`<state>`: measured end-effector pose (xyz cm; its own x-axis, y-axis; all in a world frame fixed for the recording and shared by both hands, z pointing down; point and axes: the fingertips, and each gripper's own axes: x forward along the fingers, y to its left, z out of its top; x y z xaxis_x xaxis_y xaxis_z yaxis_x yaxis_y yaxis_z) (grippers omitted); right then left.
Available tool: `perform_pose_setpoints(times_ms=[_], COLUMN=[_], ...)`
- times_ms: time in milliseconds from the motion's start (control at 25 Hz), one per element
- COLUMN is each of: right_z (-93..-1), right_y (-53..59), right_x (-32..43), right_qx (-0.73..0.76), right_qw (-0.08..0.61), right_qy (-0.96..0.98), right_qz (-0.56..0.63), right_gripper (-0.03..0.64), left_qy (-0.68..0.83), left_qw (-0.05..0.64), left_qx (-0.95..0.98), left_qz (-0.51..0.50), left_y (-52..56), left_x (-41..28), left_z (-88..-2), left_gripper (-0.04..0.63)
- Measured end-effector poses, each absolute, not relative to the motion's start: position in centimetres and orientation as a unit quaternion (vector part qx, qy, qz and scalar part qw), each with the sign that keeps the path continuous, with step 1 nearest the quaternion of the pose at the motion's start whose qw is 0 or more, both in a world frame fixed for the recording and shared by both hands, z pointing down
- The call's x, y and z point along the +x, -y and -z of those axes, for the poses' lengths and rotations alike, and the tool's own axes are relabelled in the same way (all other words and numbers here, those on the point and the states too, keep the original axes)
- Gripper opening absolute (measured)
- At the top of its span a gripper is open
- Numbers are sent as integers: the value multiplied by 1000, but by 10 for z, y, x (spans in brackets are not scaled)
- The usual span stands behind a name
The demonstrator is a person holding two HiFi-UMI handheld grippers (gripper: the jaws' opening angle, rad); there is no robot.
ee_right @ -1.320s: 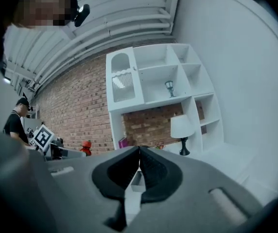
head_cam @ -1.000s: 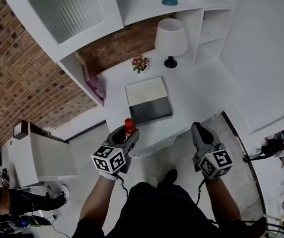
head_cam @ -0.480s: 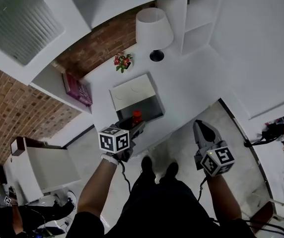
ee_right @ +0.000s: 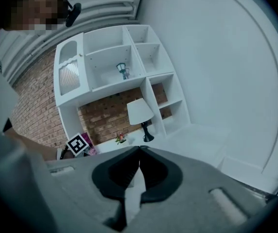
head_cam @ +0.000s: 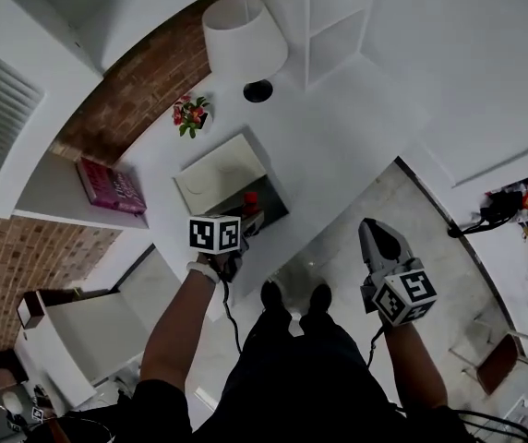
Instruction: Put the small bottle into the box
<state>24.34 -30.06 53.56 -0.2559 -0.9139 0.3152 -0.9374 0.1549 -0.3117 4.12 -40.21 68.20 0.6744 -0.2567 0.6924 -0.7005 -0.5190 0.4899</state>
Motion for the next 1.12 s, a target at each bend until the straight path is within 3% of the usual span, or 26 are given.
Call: perform_pose_setpoints(times_ms=[600,1120], right_z=[-538,-534], right_y=[322,318], right_x=[239,232], right_qx=[621,620], right_qw=[30,42], right_qy=[748,750], right_qz=[-233,-226], right_gripper=[3,3], left_qy=[238,258], left_qw=[427,431], left_qx=[765,778], left_qz=[-419,-377], left_y=[417,421], left_x=[65,66], left_z=[-766,-751], left_gripper=[213,218])
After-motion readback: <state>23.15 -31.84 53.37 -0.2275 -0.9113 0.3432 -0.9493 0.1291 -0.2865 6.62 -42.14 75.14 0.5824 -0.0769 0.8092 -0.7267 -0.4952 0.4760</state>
